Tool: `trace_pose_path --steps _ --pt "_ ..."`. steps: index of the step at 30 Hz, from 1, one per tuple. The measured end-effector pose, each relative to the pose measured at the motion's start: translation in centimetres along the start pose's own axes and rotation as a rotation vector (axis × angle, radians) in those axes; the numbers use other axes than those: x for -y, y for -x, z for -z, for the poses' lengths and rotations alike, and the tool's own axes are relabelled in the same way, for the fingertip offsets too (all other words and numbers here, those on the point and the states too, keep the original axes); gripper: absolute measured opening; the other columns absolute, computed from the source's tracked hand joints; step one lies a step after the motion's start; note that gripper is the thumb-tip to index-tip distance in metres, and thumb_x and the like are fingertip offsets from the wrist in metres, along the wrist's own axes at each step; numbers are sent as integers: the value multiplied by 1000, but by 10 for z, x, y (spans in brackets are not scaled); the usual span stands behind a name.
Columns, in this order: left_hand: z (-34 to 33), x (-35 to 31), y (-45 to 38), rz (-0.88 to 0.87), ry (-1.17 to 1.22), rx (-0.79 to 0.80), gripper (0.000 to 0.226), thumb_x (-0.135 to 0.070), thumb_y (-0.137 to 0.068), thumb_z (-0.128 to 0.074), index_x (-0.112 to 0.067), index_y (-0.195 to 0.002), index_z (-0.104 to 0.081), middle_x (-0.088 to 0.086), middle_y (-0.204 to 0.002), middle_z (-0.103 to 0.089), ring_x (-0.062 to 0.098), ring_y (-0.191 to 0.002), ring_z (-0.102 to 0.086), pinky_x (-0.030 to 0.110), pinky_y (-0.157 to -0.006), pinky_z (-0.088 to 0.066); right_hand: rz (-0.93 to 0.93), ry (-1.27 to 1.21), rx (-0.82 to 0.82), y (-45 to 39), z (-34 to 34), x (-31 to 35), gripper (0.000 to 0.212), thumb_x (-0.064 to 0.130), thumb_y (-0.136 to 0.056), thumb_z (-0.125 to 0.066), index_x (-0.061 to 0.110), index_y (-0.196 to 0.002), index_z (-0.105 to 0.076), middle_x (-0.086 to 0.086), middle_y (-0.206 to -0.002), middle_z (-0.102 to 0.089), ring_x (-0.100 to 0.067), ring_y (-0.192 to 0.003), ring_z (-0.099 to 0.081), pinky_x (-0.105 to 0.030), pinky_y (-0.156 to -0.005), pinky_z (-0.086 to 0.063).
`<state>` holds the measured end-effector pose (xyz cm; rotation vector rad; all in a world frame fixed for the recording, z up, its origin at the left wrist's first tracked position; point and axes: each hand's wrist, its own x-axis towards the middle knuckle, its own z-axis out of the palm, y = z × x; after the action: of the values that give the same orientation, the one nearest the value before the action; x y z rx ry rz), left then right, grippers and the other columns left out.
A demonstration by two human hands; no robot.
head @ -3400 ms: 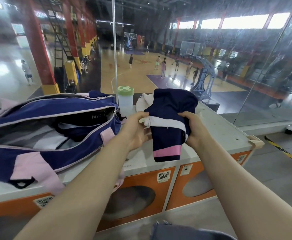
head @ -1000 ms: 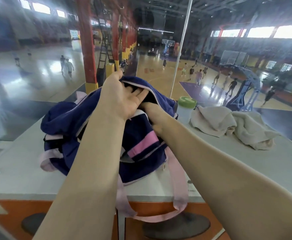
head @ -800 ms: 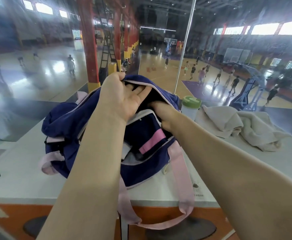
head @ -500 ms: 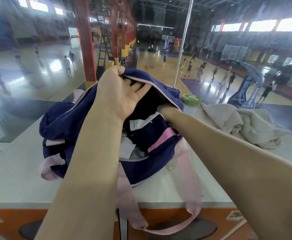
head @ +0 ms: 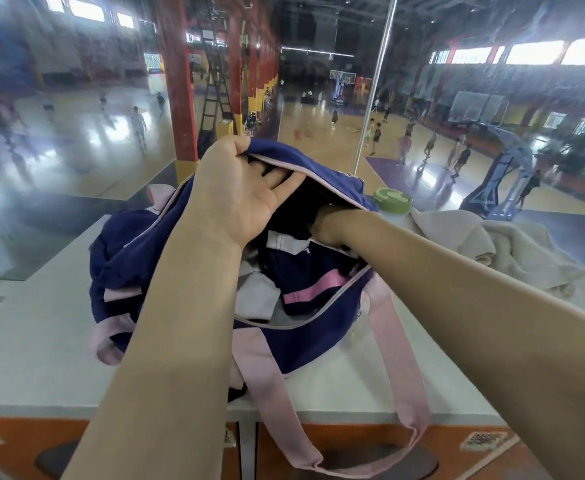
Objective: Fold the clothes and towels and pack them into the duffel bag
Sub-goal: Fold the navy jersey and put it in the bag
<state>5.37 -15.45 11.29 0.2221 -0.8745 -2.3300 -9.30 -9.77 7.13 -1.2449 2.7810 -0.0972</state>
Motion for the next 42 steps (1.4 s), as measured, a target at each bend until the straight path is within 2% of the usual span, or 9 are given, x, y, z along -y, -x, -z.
trace_pose_path --steps 5,10,13,18,25,29,36,39,42 --pt "-3 2 3 6 -14 -8 40 -20 -101 -35 0 -133 -46 21 -128 -58 35 -113 -61 48 -86 -56 132 438 37 40 -8 10 26 10 -92 -51 7 -115 -63 -10 -120 -61 -31 -112 -58 -41 -95 -50" --pt "-6 4 5 0 -9 -6 39 -18 -101 -33 -1 -134 -45 22 -131 -56 36 -118 -58 48 -87 -55 295 253 -193 32 -6 27 35 11 -95 -49 4 -130 -50 -14 -129 -57 -30 -115 -55 -35 -90 -43" --pt "-5 5 5 2 -7 -8 37 -15 -100 -33 -1 -131 -46 22 -132 -56 35 -117 -59 47 -87 -55 265 204 -69 6 -7 30 47 18 -93 -56 10 -138 -45 -11 -134 -53 -28 -118 -53 -32 -96 -42" --pt "0 3 0 -2 -18 3 38 -13 -99 -32 -1 -132 -46 21 -133 -56 35 -118 -59 48 -89 -54 296 215 -15 -38 -29 26 48 37 -101 -37 15 -143 -40 -10 -145 -43 -28 -130 -43 -37 -111 -31" --pt "5 -5 -7 4 -65 54 31 -13 -98 -30 -1 -120 -49 22 -133 -57 35 -116 -61 49 -89 -55 157 -219 86 -65 -47 23 58 56 -99 -30 20 -143 -42 -8 -145 -46 -22 -123 -46 -32 -104 -32" --pt "7 -6 -10 7 -75 62 31 -13 -98 -30 -1 -120 -49 22 -133 -57 35 -116 -61 48 -88 -56 171 -183 61 -62 -44 19 58 55 -99 -33 25 -149 -33 -3 -150 -38 -26 -138 -34 -36 -113 -23" --pt "7 -2 -9 14 -38 61 35 -13 -97 -30 -2 -125 -47 21 -136 -55 34 -118 -60 47 -87 -56 125 -95 0 -40 -47 21 42 30 -102 -37 7 -136 -47 -13 -135 -52 -31 -121 -50 -34 -102 -38" --pt "6 -1 -8 9 -27 61 33 -14 -97 -30 -3 -122 -48 21 -136 -56 34 -117 -61 47 -87 -57 159 -41 -41 -34 -48 24 48 37 -99 -38 16 -142 -43 -12 -142 -48 -32 -125 -48 -40 -105 -40" --pt "6 -1 -6 15 -51 50 32 -15 -97 -32 -4 -123 -48 20 -137 -55 33 -116 -62 47 -85 -57 89 -115 31 -25 -64 9 64 60 -97 -25 29 -153 -21 -6 -158 -27 -31 -141 -30 -42 -115 -25"
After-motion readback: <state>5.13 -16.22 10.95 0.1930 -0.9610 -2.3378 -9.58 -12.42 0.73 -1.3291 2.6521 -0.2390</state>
